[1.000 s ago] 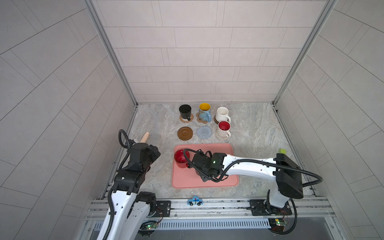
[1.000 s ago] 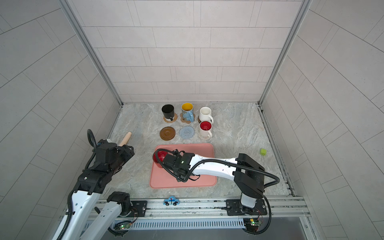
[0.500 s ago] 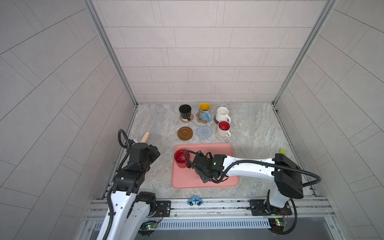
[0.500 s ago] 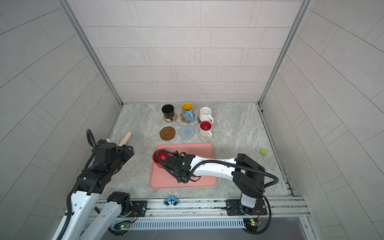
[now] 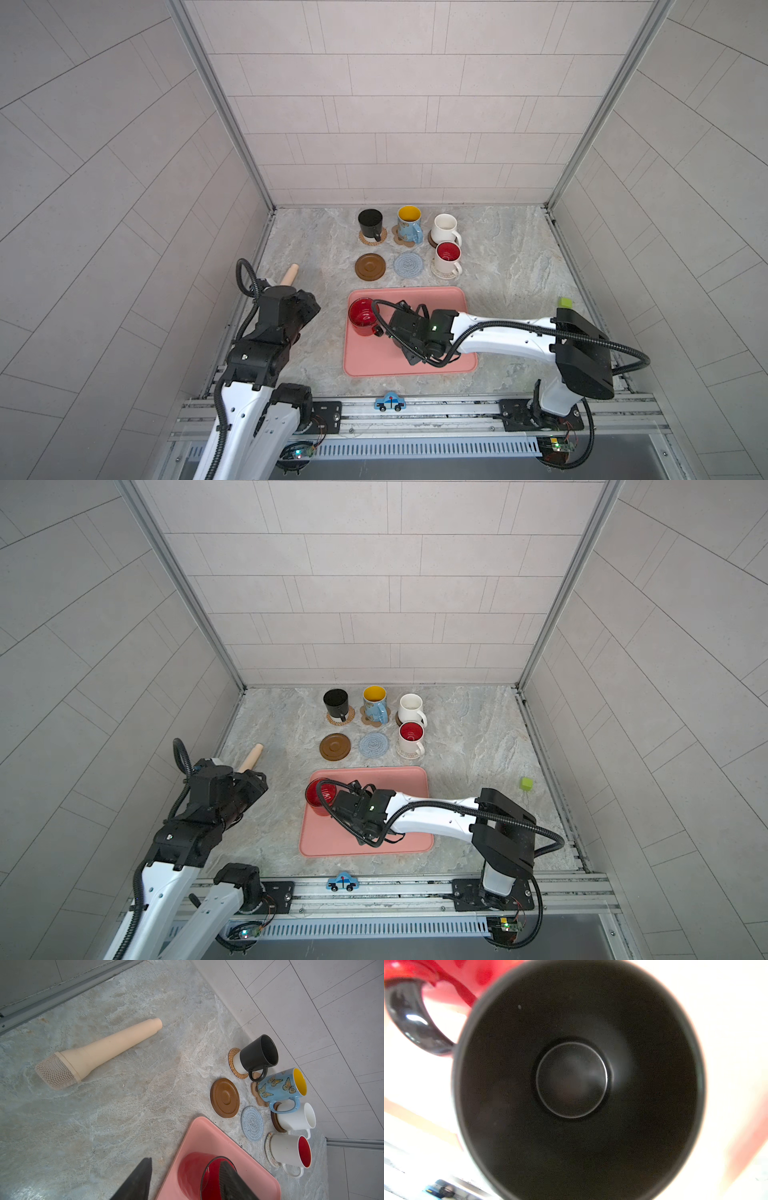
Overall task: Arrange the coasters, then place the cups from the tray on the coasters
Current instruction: 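Lift the black mug with the right gripper away from the tray edge, then carry the black mug with the right gripper over the blue knitted coaster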
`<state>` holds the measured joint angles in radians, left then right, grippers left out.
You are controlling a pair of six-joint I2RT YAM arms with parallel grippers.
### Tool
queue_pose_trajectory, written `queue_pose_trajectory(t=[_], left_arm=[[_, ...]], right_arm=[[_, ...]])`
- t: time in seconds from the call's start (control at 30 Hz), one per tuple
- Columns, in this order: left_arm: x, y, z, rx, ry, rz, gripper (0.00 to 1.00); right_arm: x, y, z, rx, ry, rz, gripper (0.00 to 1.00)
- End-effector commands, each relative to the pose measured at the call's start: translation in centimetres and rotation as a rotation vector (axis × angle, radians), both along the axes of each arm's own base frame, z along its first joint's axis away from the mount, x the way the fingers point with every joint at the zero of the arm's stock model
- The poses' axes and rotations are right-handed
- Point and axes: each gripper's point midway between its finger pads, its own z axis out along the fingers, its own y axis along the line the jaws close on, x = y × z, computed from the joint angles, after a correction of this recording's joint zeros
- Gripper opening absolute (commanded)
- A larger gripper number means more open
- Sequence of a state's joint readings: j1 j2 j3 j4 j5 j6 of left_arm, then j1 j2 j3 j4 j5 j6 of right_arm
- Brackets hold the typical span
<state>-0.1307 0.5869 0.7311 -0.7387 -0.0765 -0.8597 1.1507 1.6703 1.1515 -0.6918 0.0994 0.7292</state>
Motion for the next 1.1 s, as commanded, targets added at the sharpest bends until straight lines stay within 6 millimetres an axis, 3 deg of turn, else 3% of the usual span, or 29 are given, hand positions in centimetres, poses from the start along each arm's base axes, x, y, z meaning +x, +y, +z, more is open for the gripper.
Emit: queue_pose_trajectory(t=[0.0, 0.63, 1.07], left_arm=[[-0.2, 0.7, 0.7, 0.013, -0.015, 0.031, 0.59], [-0.2, 0.7, 1.1, 0.012, -0.025, 0.031, 0.59], [-0.4, 0.8, 1.5, 0.016, -0.027, 0.036, 0.59]], right_arm=[[1.3, -0.6, 2.6, 0.028, -0.088, -0.010, 0.08], [6.5, -3.6, 6.4, 0.039, -0.152, 0.013, 0.06], [13.8, -4.3, 8.4, 0.070, -0.174, 0.035, 0.06]])
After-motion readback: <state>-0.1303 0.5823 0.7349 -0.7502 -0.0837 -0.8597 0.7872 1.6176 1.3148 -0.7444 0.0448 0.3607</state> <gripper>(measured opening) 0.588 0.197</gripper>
